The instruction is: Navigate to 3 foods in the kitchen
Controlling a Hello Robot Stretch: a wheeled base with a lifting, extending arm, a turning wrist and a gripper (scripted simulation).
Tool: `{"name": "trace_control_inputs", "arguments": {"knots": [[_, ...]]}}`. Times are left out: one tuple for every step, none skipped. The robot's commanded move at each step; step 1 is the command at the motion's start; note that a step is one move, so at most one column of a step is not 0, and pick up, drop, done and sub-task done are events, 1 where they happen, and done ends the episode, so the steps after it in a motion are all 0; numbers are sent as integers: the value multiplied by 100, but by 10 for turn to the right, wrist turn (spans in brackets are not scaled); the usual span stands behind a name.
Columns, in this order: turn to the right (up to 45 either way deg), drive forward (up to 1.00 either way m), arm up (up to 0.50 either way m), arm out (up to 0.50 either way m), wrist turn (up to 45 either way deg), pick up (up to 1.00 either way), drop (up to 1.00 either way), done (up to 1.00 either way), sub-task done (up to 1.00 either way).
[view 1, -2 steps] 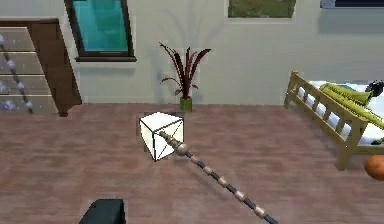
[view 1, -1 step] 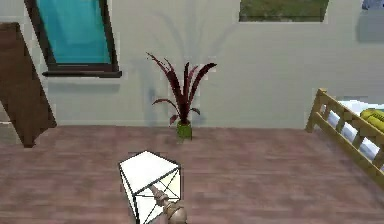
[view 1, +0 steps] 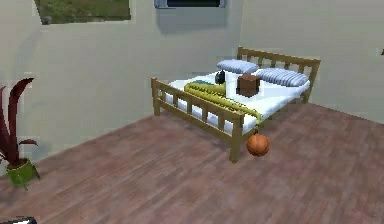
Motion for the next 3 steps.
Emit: {"name": "trace_control_inputs", "arguments": {"knots": [[90,0,0,0,0,0,0,0,0],[0,85,0,0,0,0,0,0,0],[300,0,0,0,0,0,0,0,0]]}}
